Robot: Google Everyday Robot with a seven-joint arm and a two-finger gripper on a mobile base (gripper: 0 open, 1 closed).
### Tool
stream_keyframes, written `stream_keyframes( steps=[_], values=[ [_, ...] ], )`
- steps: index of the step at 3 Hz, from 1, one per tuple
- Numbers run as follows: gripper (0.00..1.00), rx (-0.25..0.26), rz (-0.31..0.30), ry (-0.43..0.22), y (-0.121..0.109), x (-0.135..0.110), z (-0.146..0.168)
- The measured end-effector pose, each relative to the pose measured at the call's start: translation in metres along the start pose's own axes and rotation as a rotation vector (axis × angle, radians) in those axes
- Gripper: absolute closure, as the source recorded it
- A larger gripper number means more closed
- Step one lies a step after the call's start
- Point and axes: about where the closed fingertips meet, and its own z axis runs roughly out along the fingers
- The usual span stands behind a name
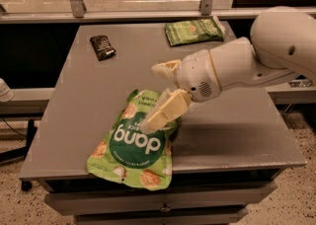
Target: Move green rice chip bag near green jalapeno chip bag
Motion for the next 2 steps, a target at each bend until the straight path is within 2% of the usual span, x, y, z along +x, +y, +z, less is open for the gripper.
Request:
stream_keyframes(
  steps=[1,2],
  values=[
    [0.00,0.002,0.010,0.043,-0.0020,0.0134,0.0199],
    [0.17,-0.004,0.033,0.059,-0.0045,0.0212,0.0265]
  ],
)
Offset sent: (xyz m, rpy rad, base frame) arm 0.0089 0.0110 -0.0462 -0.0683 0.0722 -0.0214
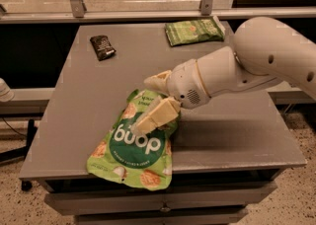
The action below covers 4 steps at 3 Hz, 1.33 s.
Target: Move green rice chip bag near green jalapeno chip bag
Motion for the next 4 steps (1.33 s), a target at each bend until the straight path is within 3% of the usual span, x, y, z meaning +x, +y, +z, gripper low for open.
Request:
stream_keyframes(
  steps=[3,4],
  values=[
    [0.87,0.009,0.067,0.016,-0.007,0.013,-0.009],
    [1.00,0.026,0.082,0.024,-0.013,0.017,-0.014]
  ],
)
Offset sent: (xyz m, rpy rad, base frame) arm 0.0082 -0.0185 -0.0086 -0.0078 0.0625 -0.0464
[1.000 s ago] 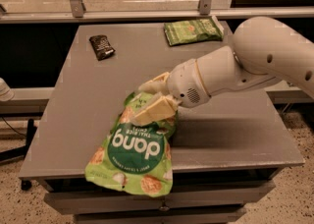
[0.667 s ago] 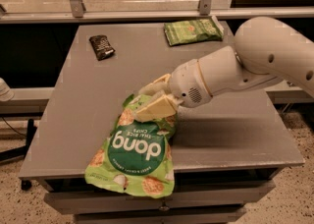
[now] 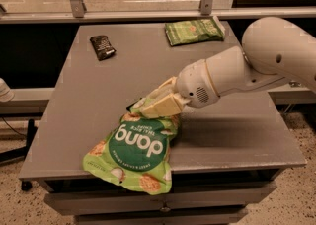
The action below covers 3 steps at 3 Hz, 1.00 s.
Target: Move green rice chip bag near green jalapeno chip bag
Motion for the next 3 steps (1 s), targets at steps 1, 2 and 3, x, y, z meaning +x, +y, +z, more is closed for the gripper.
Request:
stream_keyframes(
  steps=[1,2,3],
  values=[
    [1.00,0.052,-0.003,0.012,-0.025,-0.001,-0.014],
    [1.00,0.141,-0.009,0.015,-0.067,-0.008,-0.038],
    [1.00,0.259,0.035,0.003,-0.123,-0.012,-0.072]
  ],
)
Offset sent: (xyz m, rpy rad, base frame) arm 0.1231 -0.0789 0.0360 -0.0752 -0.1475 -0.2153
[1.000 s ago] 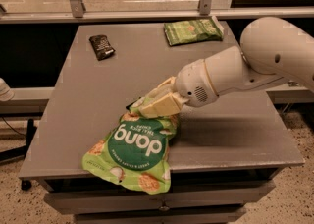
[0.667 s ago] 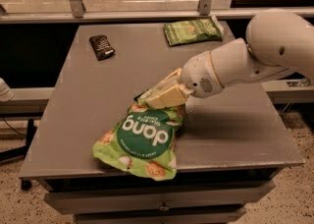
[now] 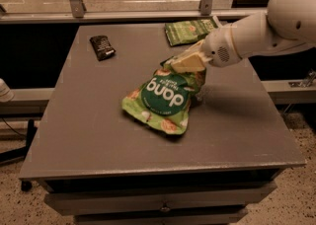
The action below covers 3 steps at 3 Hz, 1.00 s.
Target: Move green rice chip bag near green jalapeno chip bag
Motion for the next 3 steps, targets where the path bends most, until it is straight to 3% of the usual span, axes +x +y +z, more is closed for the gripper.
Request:
stream_keyframes(
  steps=[1,2,3],
  values=[
    [1.00,0.155,0.105,-0.014,-0.0604,0.0110,-0.0361],
    [1.00,0.154,0.104,-0.014,-0.0601,0.0109,-0.0356],
    [1.00,0.214,0.131,-0.045,-0.0686,0.0117,-0.0392]
  ],
)
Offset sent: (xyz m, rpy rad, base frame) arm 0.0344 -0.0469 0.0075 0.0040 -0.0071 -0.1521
